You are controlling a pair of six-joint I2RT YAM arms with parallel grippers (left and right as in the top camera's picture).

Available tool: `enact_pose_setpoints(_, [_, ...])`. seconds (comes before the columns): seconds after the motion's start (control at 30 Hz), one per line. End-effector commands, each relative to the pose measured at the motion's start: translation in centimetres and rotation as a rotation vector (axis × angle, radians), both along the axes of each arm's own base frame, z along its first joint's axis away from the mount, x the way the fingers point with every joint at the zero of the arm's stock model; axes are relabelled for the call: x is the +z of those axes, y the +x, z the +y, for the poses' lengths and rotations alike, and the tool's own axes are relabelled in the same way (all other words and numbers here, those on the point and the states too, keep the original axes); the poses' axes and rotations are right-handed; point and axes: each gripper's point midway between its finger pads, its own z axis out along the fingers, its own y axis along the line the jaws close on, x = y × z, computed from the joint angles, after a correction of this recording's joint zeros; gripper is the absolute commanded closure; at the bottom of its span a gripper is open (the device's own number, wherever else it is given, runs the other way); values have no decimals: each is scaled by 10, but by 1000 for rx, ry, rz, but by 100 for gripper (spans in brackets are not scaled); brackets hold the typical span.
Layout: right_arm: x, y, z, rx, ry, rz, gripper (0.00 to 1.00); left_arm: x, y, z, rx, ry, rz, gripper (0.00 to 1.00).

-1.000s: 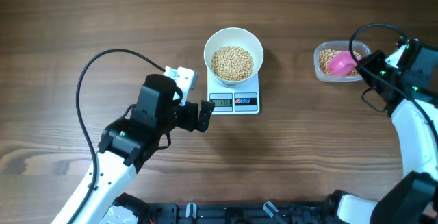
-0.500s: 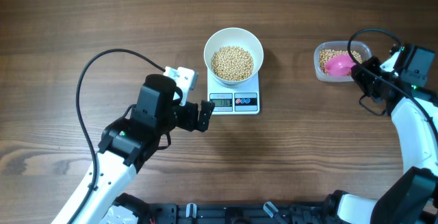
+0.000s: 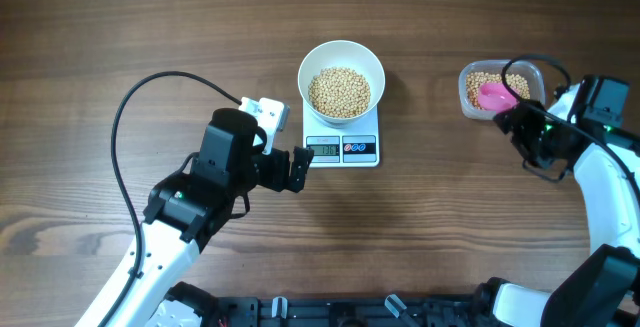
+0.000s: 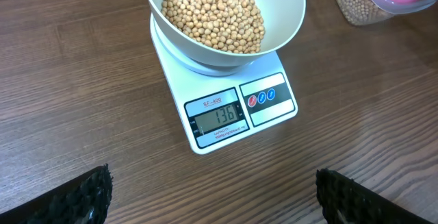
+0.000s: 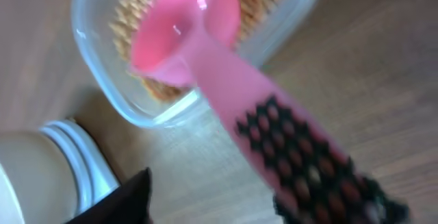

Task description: Scoop item into bowl and weigh 150g on scale

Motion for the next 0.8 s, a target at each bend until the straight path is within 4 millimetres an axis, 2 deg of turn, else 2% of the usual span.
enact_pose_setpoints(0.0, [3, -10, -7, 37, -43, 13, 33, 3, -1, 0, -13, -1, -14, 0])
enact_pose_setpoints(0.1, [8, -12, -2, 64, -11, -4, 27, 3, -1, 0, -13, -1, -14, 0])
enact_pose_setpoints(0.2, [23, -11, 2, 68, 38, -40, 20, 3, -1, 0, -13, -1, -14, 0])
enact_pose_setpoints(0.3, [44, -14, -16, 53, 7, -62, 15, 3, -1, 0, -13, -1, -14, 0])
enact_pose_setpoints(0.4, [54, -18, -40, 42, -39, -90, 12, 3, -1, 0, -13, -1, -14, 0])
enact_pose_setpoints(0.47, [49, -24, -55, 14, -45, -79, 12, 3, -1, 0, -13, -1, -14, 0])
enact_pose_setpoints(0.53, [42, -29, -62, -19, -6, -62, 12, 3, -1, 0, -13, -1, -14, 0])
enact_pose_setpoints(0.6, [37, -28, -58, -20, 65, -73, 12, 3, -1, 0, -12, -1, -14, 0])
enact_pose_setpoints(0.77, [4, -30, -35, 34, 258, -30, 7, 3, -1, 0, -13, -1, -14, 0])
